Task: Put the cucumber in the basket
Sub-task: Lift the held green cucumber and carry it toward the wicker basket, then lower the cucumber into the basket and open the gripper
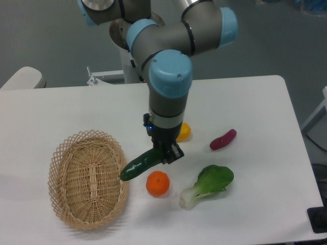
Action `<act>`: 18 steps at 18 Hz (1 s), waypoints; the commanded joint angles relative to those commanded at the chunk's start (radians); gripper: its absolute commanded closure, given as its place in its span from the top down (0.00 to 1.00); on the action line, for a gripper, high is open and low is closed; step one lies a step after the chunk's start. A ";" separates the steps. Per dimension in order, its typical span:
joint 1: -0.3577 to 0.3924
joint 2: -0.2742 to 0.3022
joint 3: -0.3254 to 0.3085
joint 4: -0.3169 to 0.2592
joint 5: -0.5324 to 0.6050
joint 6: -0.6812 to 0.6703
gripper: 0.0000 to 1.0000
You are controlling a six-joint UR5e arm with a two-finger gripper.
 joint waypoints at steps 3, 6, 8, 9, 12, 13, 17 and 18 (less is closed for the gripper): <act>-0.057 0.020 -0.054 0.000 0.060 -0.128 0.21; -0.100 0.041 -0.132 0.011 0.066 -0.287 0.21; -0.135 0.031 -0.153 0.031 0.066 -0.414 0.21; -0.153 0.023 -0.163 0.035 0.064 -0.488 0.21; -0.221 -0.027 -0.166 0.101 0.064 -0.676 0.21; -0.233 -0.043 -0.166 0.119 0.064 -0.726 0.21; -0.273 -0.101 -0.172 0.198 0.066 -0.835 0.22; -0.284 -0.116 -0.175 0.205 0.069 -0.841 0.22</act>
